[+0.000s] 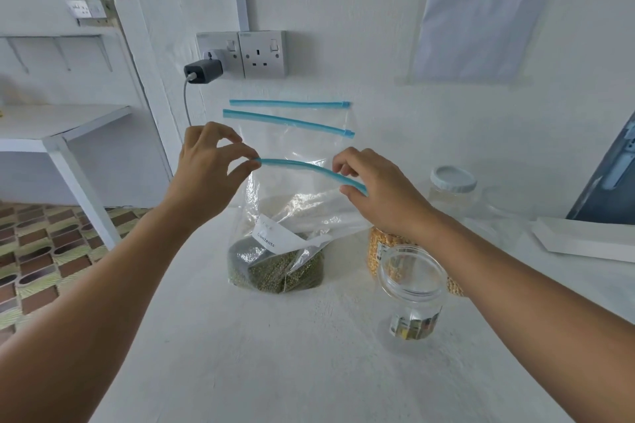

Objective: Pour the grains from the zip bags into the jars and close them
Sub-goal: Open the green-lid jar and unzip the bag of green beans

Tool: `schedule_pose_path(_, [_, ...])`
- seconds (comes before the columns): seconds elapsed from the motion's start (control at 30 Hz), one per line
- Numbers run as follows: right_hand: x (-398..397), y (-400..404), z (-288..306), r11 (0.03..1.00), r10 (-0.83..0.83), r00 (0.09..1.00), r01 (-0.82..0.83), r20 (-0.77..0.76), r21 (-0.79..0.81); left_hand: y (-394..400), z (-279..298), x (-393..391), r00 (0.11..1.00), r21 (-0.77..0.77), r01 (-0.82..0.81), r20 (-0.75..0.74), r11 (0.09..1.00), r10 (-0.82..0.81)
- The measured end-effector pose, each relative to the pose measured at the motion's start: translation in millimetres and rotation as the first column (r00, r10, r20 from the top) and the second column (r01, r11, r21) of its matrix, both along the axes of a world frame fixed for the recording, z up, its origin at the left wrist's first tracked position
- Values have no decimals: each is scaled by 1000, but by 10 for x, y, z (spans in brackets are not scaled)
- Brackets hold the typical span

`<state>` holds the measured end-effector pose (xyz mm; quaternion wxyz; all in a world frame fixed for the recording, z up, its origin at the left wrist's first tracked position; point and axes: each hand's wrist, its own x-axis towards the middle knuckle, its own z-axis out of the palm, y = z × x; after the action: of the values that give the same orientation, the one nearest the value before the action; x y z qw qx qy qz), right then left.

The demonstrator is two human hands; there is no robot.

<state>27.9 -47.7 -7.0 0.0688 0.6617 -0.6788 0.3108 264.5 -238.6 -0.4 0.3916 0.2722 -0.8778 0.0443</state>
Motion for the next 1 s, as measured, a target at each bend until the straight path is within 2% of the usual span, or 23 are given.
schedule_pose_path(0.13, [40, -92, 93, 988, 43, 998, -48, 35, 144, 31, 2, -16, 999, 40, 6, -32, 999, -5])
schedule_pose_path(0.23, [62, -163, 119, 973, 33, 999, -32, -1, 230, 76, -20, -21, 997, 61, 20, -77, 998, -16])
schedule_pose_path(0.43, [134, -229, 91, 973, -19, 1000, 21, -12, 231, 170, -112, -11, 991, 156, 40, -136, 987, -19])
schedule_pose_path(0.57, [133, -260, 62, 989, -20, 987, -4, 161, 149, 347, -277, -2, 972, 295, 51, -235, 954, 21])
schedule_pose_path(0.67, [131, -270, 86, 990, 5, 954, -47, 301, 135, 572, -390, -41, 945, 320, 52, -323, 946, 58])
schedule_pose_path(0.73, [148, -285, 111, 985, 21, 904, -92, 428, 146, 682, -376, -102, 961, 429, 50, -268, 902, 74])
schedule_pose_path(0.77, [173, -290, 119, 983, 26, 865, -114, 501, 145, 718, -345, -141, 968, 525, 71, -241, 848, 68])
schedule_pose_path(0.87, [281, -301, 132, 974, 47, 697, -190, 716, 121, 787, -196, -242, 951, 756, 215, -307, 618, 45])
schedule_pose_path(0.9, [329, -296, 150, 970, 52, 635, -215, 771, 110, 792, -141, -261, 941, 781, 245, -335, 574, 54])
schedule_pose_path(1.0, [469, -271, 252, 965, 54, 481, -249, 875, 77, 754, -37, -270, 928, 805, 270, -364, 529, 80])
